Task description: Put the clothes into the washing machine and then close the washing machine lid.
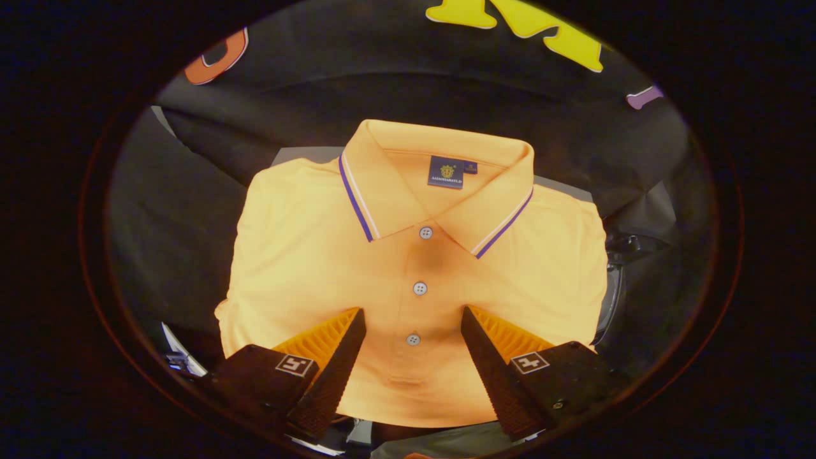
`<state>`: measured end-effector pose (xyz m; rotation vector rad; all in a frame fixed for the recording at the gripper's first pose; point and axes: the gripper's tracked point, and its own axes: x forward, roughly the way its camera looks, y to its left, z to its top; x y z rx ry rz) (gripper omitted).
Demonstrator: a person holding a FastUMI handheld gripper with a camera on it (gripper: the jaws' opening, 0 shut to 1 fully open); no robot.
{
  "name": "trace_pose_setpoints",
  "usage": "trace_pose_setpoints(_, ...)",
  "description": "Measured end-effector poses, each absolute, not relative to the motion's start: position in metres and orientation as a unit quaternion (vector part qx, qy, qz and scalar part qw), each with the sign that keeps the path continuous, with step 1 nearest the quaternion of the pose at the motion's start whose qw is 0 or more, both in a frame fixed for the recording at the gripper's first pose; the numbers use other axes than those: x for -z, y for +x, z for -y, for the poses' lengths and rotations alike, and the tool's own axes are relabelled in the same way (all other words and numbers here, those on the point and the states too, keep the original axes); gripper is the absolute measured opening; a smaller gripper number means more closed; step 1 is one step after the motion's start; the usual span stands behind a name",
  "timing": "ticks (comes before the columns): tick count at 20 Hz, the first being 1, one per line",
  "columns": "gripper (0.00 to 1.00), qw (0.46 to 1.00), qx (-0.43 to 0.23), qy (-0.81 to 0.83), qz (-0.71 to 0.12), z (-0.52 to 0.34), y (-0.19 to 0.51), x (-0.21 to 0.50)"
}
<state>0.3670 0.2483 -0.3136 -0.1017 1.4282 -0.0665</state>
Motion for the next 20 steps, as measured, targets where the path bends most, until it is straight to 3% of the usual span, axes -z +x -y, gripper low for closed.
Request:
trace_pose_setpoints(5,0.93,0.762,0.020,-0.051,-0.645,-0.245,0.368,0.314)
trace_pose_setpoints(9,0.82,0.775,-0.010,-0.067,-0.629,-0.248,0.375,0.313)
trace_pose_setpoints(10,0.58,0.781,-0.020,-0.070,-0.621,-0.248,0.374,0.310)
trace_pose_setpoints(11,0.49,0.783,-0.024,-0.073,-0.617,-0.245,0.373,0.310)
trace_pose_setpoints(13,0.37,0.785,-0.023,-0.066,-0.616,-0.245,0.371,0.307)
trace_pose_setpoints(20,0.12,0.769,-0.032,-0.032,-0.638,-0.242,0.372,0.303)
